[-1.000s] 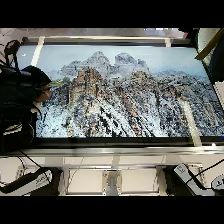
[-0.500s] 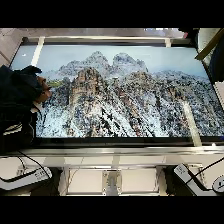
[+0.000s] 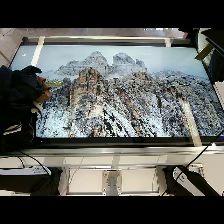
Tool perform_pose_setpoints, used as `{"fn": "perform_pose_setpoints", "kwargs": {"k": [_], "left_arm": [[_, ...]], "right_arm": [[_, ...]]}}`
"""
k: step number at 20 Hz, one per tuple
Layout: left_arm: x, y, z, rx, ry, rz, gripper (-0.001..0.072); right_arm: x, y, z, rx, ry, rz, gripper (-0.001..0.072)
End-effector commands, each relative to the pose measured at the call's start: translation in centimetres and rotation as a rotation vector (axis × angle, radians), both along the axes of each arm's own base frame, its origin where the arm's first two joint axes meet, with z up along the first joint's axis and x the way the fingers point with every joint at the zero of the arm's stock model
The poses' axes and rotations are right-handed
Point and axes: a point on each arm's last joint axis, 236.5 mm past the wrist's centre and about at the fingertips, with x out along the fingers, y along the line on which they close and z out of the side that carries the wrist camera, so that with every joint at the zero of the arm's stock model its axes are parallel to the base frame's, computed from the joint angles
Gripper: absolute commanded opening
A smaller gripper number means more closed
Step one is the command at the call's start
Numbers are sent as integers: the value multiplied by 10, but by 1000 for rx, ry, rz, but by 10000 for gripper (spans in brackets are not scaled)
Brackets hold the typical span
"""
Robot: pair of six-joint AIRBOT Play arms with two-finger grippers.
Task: Fold the clothes and pants, and hang the long-sleeved shirts on hangers.
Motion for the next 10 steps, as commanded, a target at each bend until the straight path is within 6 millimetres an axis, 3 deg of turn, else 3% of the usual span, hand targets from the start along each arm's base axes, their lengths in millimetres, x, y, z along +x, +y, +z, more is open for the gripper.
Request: {"fn": "perform_pose_setpoints", "kwargs": {"k": [1,3,4,5,6,8,10], "left_arm": [[46,-59,46,-201,-229,-131,15],[77,-128,149,-328,-513,-324,14],[82,-174,212,-372,-680,-451,14],[79,-218,263,-396,-809,-552,13],[69,-270,301,-408,-883,-662,13],[41,-379,324,-391,-873,-901,14],[6,-488,307,-372,-783,-1147,14]], "right_arm": [[12,18,4,-6,-39,4,452],[10,13,2,-18,-32,-8,452],[8,8,0,-32,-23,-17,452],[6,0,-6,-61,-6,-34,452],[5,-12,-15,-110,18,-62,452],[2,-49,-39,-260,86,-144,452],[-2,-95,-61,-388,173,-269,452]]}}
